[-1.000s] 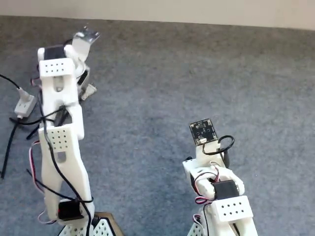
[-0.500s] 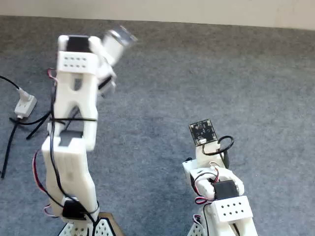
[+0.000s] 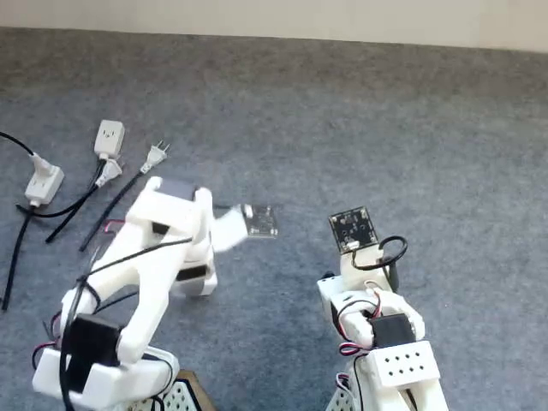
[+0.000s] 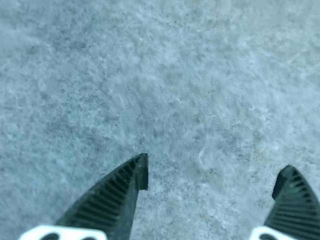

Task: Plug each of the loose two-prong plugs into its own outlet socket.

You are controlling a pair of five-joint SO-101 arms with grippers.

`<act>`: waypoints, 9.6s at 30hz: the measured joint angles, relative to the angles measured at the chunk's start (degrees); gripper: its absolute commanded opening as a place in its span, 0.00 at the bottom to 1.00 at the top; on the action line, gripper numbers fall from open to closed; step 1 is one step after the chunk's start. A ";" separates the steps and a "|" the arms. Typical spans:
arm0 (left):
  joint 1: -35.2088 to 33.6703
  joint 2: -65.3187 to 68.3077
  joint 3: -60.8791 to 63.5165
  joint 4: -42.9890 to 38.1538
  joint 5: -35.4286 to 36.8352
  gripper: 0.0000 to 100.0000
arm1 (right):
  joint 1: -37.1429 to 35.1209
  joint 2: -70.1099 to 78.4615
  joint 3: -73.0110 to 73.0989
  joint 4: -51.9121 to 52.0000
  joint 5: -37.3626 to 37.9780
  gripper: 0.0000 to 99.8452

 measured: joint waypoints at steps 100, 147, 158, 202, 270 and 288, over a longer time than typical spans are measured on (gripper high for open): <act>-13.98 -1.58 -4.75 0.53 2.64 0.17 | -0.09 -0.09 1.14 -2.02 0.00 0.38; -7.21 -22.51 11.25 1.85 0.09 0.18 | -0.09 -0.09 1.14 -2.02 0.00 0.38; -7.03 -32.53 29.01 -7.91 -3.78 0.18 | -0.09 -0.09 1.14 -2.02 0.00 0.38; -17.41 -17.85 7.47 -6.42 -5.27 0.25 | -0.09 -0.09 1.14 -2.20 0.00 0.38; -25.49 2.29 -7.21 -15.82 -2.02 0.25 | -0.09 -0.09 1.14 -2.20 0.00 0.38; -4.57 -16.62 8.79 -16.35 8.62 0.26 | -0.09 -0.09 1.14 -2.20 0.00 0.38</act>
